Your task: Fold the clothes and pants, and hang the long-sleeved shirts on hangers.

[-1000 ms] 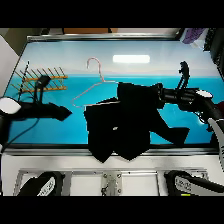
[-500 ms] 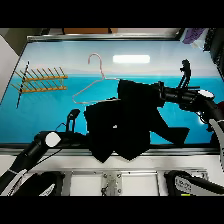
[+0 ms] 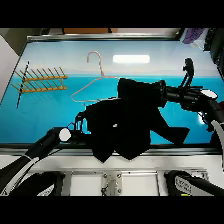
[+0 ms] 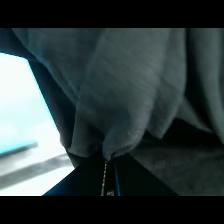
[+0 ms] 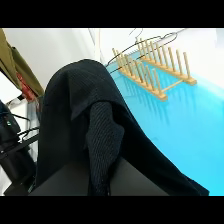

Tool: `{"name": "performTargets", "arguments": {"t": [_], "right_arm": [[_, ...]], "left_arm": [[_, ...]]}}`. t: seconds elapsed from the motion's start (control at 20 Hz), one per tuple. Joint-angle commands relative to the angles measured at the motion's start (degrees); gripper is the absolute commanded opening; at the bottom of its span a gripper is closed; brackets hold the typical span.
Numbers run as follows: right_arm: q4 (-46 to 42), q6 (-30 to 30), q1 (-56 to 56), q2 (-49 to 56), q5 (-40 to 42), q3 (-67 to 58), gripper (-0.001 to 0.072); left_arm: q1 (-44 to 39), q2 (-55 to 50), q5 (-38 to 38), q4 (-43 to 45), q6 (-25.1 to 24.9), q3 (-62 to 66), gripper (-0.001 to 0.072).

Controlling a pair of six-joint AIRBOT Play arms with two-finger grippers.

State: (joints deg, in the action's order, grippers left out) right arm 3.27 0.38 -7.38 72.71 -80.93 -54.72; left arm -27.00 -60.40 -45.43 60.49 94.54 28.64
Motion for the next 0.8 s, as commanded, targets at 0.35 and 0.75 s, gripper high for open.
{"name": "performTargets", "arguments": {"t": [0.35,0.75], "right_arm": [[-4.85,6.08,0.09,-7.17,-2.54,-0.04,0.0017],[-18.80,13.66,0.09,-10.10,-3.65,-0.04,0.0017]], "left_arm": [[30.80,6.99,-14.53,7.37,-6.45,12.87,0.0022],[37.92,-0.04,-23.93,7.50,-11.45,33.40,0.0023]]}}
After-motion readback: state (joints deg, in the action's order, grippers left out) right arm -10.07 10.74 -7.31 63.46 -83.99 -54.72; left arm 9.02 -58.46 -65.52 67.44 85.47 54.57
